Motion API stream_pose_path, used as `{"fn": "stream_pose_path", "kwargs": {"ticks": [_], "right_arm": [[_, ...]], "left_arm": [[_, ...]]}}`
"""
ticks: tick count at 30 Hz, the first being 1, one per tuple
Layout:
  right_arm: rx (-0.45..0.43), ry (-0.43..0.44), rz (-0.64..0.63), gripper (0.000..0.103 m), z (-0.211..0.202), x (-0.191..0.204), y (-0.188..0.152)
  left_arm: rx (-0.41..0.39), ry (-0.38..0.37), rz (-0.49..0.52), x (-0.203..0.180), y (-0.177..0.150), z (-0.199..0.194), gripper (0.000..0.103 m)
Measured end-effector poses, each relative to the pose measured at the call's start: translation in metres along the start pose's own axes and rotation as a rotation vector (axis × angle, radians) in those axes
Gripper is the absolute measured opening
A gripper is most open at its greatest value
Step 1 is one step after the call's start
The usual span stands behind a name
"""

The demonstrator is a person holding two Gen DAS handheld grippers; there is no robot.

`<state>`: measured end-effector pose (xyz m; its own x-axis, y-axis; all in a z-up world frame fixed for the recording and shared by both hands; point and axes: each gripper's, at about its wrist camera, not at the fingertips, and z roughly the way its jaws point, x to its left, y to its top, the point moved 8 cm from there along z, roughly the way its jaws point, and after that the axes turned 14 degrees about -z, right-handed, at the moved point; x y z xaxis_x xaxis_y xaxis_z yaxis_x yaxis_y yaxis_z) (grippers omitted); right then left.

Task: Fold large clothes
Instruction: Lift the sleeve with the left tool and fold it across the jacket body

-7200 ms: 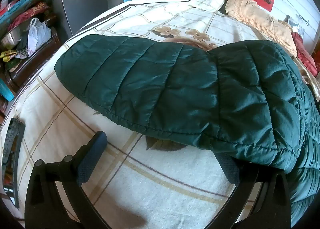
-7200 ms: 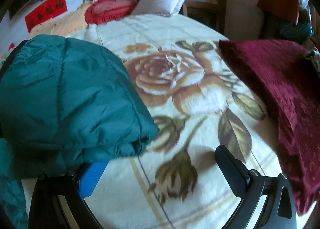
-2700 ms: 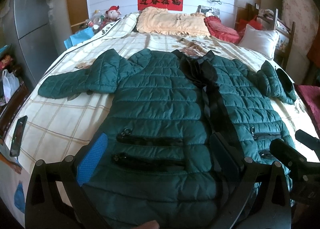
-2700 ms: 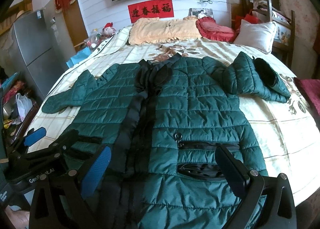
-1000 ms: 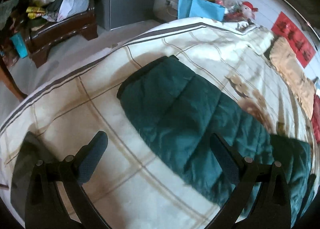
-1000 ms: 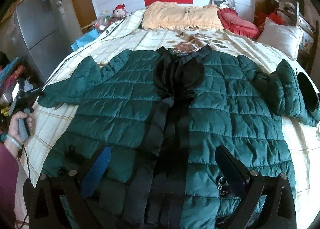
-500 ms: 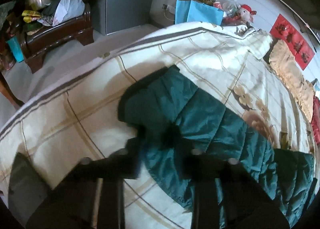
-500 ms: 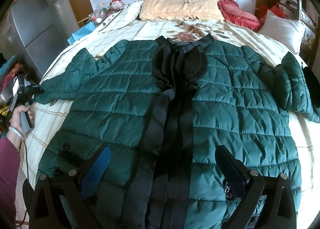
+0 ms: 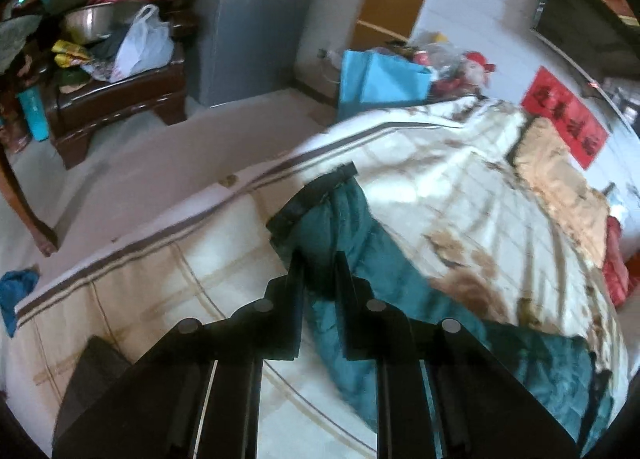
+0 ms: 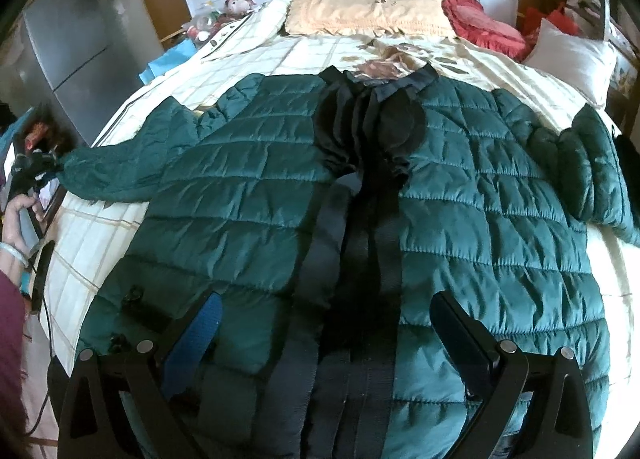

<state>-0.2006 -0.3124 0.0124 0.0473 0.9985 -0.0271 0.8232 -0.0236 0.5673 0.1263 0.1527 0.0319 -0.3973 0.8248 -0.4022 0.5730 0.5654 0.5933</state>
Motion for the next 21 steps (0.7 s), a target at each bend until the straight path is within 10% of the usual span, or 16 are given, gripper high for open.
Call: {"fn": "stream_pose_path", "kwargs": {"ticks": [15,21], "right_arm": [[-0.034,0.007,0.050,0.103,-0.017,-0.016,-0.010],[-0.040,0.021,0.081,0.103,-0.023,-0.025,-0.016]], "left_arm": [[0.051,-0.319,0.238,-0.131,-0.092,-0.103,0.012],[0.068,-0.333,0.330,-0.163,-0.124,-0.114,0.012]]}}
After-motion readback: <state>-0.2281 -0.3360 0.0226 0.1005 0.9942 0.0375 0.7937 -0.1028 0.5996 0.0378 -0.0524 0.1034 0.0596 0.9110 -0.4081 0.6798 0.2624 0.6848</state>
